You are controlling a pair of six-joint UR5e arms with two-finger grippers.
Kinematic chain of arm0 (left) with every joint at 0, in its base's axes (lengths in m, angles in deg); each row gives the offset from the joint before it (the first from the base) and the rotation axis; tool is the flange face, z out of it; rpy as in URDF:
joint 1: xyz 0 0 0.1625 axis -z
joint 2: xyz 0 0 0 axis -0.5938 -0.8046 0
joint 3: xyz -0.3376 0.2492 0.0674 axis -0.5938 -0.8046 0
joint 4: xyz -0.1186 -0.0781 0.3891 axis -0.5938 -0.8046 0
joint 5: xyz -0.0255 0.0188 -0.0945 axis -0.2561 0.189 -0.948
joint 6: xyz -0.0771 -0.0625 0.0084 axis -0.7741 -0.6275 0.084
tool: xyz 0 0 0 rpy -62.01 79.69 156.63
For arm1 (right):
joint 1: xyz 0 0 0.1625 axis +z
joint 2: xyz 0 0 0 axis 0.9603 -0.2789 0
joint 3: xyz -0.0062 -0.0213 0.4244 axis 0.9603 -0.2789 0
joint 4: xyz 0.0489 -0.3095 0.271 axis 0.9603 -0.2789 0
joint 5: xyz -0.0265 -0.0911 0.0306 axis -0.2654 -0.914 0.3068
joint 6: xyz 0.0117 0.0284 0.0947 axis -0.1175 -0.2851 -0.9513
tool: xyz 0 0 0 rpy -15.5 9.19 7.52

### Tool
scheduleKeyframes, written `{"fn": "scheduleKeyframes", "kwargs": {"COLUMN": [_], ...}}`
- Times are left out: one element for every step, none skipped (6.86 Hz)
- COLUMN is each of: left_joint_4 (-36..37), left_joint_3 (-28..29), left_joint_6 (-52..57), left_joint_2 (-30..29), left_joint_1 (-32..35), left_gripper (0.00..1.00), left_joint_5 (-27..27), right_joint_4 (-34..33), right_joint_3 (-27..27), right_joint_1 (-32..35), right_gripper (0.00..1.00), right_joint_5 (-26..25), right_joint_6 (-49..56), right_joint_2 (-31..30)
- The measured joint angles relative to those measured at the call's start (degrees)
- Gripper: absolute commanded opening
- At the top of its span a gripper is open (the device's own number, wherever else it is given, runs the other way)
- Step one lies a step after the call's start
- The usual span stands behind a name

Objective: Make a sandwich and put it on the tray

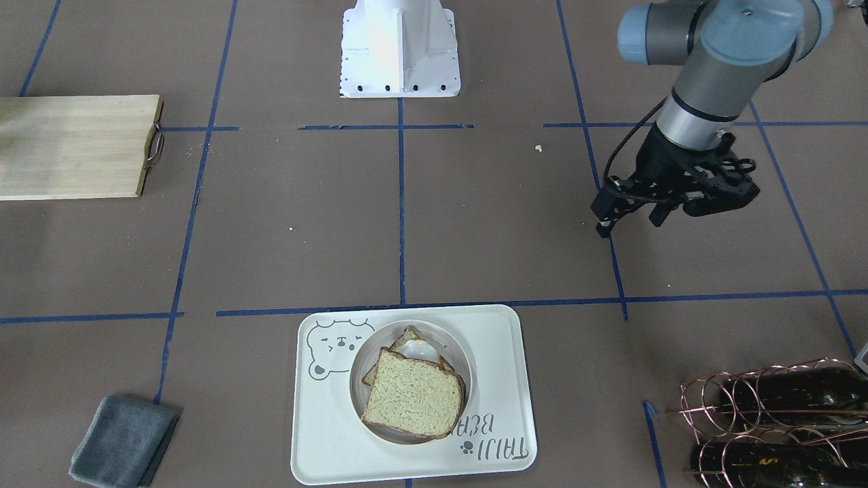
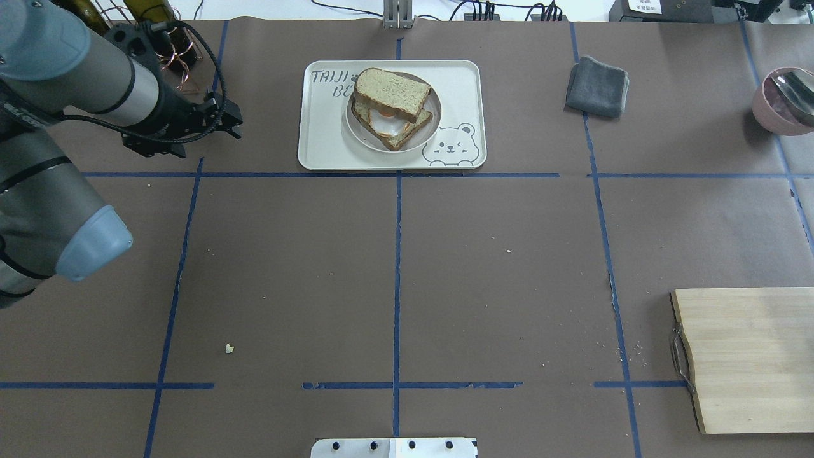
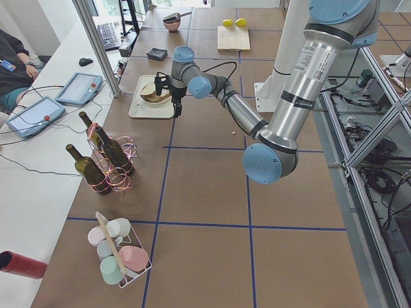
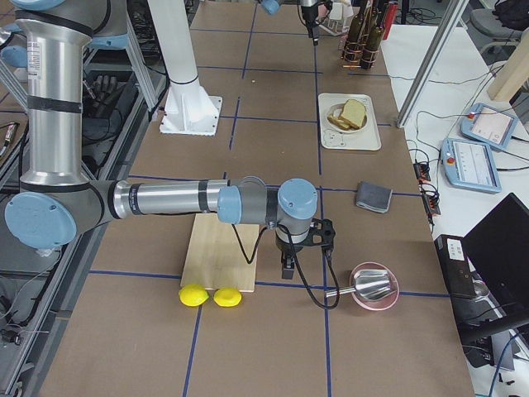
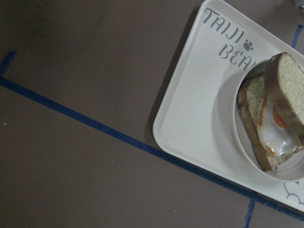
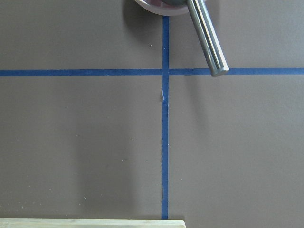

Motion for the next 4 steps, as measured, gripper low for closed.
{"fn": "scheduleKeyframes", "kwargs": {"left_joint_4": [0.8, 1.1, 1.4, 1.5], "left_joint_3": [-0.2, 0.0, 0.6, 1.7], "left_joint_6": [9.6, 19.7, 29.8, 38.5], "left_joint_2": [3.5, 7.1, 10.7, 13.7], "left_joint_1": [4.1, 8.8, 13.9, 18.5], "left_gripper": [1.00, 1.00, 1.00, 1.00], "left_joint_5": [-0.9, -2.9, -5.5, -7.9], "right_joint_4": [0.2, 0.2, 0.3, 0.3], "right_joint_3": [-0.4, -0.7, -0.8, -0.8], "right_joint_1": [0.4, 0.6, 0.6, 0.7], "right_gripper": [1.00, 1.00, 1.00, 1.00], "right_joint_5": [-0.1, 0.0, 0.0, 0.0], "right_joint_6": [2.0, 2.7, 3.0, 3.0], "right_joint_2": [0.0, -0.1, 0.0, 0.0]}}
